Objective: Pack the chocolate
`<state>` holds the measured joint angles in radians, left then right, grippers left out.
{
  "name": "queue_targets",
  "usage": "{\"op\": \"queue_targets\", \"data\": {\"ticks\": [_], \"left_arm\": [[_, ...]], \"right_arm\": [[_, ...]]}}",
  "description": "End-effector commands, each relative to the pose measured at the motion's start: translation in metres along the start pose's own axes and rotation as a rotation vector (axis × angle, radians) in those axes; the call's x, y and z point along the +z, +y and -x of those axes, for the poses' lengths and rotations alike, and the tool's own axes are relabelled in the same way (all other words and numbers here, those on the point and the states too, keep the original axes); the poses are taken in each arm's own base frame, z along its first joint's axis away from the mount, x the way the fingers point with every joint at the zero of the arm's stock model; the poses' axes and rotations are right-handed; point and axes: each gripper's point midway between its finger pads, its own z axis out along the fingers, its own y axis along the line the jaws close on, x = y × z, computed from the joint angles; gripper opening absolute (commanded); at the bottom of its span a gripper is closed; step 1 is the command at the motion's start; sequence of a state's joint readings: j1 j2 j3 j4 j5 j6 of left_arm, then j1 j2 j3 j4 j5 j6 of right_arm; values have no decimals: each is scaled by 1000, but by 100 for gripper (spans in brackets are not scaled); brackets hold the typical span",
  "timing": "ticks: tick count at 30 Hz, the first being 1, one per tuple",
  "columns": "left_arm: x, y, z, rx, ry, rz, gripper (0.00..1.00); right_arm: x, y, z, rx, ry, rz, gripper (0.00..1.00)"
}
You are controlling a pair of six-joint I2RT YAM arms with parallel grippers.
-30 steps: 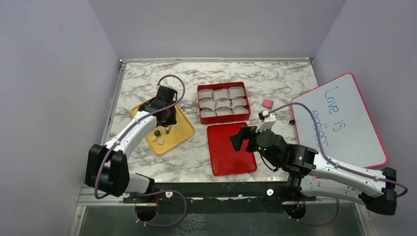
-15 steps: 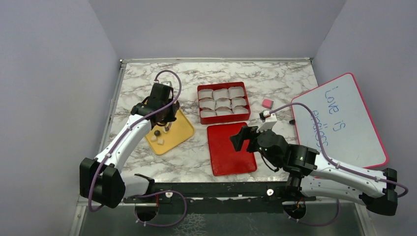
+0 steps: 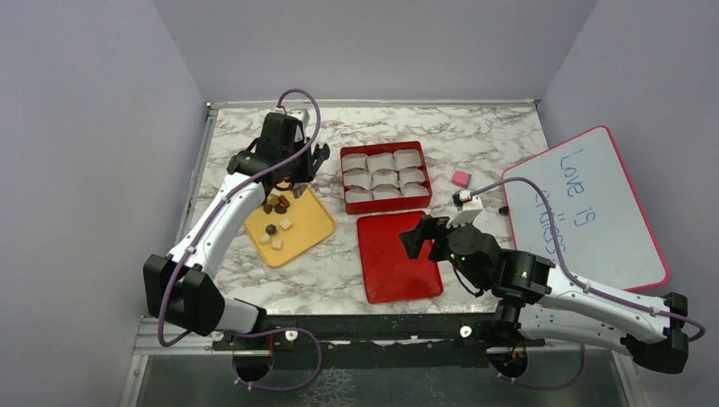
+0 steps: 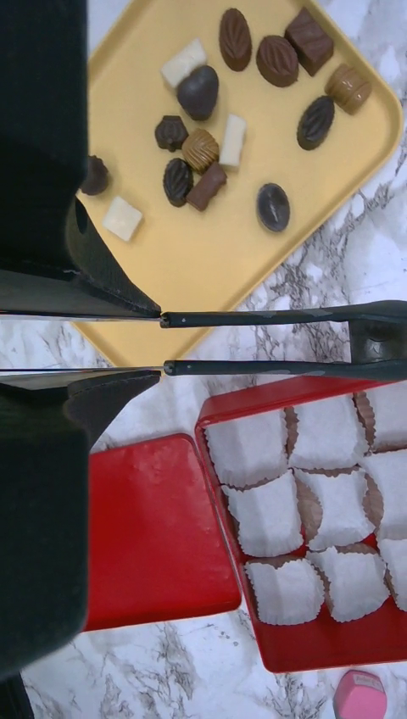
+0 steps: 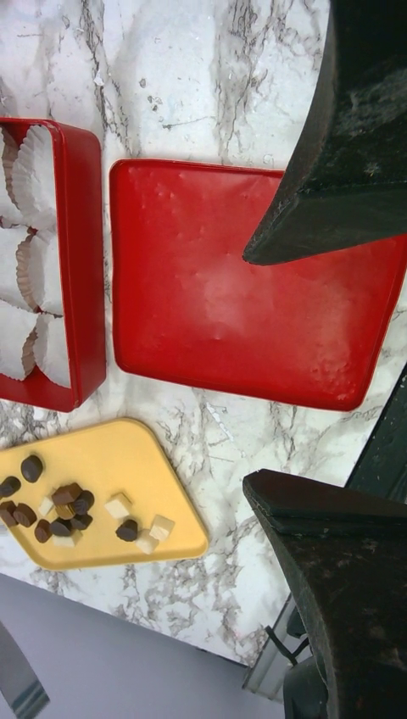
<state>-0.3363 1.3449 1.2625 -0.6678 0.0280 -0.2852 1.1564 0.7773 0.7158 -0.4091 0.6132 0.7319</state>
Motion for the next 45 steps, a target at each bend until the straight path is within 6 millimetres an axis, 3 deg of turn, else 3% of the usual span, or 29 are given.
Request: {"op": "queue_targets", "data": {"ticks": [1,5,10,14,19,28,32,36,45], "left_arm": [[13,-25,21,33,-12,-75,19],[27,-42,31,53,-9,-100,19],[48,-70,28,106,28,-129,19],[66,-80,29,134,41,-111,19],[86,-78,26,146,71,-80,21],[107,-57,19,169,93,37,26],[111,-57,18,171,98,42,27],[114,-55,16,173,103,52,35],[114,-57,14,180,113,42,37]], "right_arm": [[-2,-13,3,-8,-20,-45,96],[-3,-13,3,-7,-20,-47,96],[-3,-12,5,0,-26,-49,96],[-3,-14,4,2,-22,-53,96],[-5,-16,5,12,-24,-60,96],[-9,-23,6,15,-41,-74,96],[-10,-23,10,17,-51,-71,96],[-10,-21,11,15,-50,-68,96],[-12,-22,14,-2,-49,-76,96]]}}
